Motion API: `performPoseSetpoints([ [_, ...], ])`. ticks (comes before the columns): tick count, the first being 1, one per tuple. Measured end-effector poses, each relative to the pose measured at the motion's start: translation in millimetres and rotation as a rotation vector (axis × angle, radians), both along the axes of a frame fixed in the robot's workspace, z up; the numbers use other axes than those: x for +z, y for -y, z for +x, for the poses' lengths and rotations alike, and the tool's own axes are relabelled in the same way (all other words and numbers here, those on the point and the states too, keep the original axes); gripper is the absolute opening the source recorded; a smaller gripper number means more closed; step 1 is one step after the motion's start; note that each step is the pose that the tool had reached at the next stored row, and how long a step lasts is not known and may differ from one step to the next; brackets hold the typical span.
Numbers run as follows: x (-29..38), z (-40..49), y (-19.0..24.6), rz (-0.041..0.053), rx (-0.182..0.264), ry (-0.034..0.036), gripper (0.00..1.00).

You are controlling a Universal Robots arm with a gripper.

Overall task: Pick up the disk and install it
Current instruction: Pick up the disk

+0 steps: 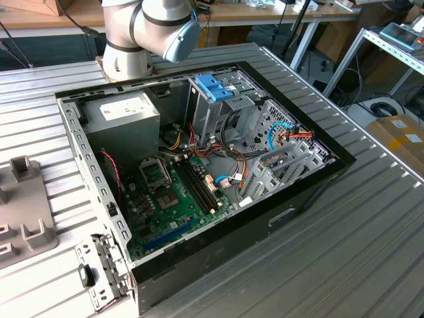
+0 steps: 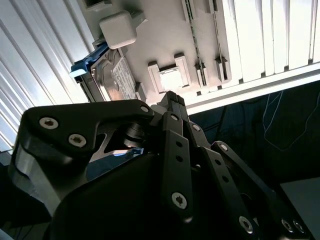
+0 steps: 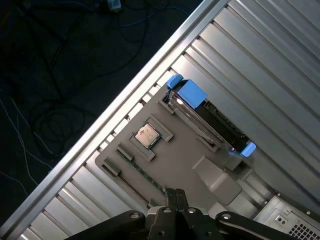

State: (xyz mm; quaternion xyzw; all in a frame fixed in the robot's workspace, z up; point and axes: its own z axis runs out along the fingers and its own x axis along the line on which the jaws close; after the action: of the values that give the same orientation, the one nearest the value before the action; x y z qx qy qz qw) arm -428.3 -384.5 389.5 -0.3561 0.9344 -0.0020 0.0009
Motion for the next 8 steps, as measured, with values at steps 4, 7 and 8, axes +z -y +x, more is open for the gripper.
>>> performPoseSetpoints([
  [4,0.0,0.0,0.0,-0.0002,0.006,0.0000,0.10],
  [7,0.0,0.0,0.0,-0.0004,0.011,0.0000,0.10],
  [8,0.0,0.0,0.0,-0.0004,0.013,0.0000,0.10],
])
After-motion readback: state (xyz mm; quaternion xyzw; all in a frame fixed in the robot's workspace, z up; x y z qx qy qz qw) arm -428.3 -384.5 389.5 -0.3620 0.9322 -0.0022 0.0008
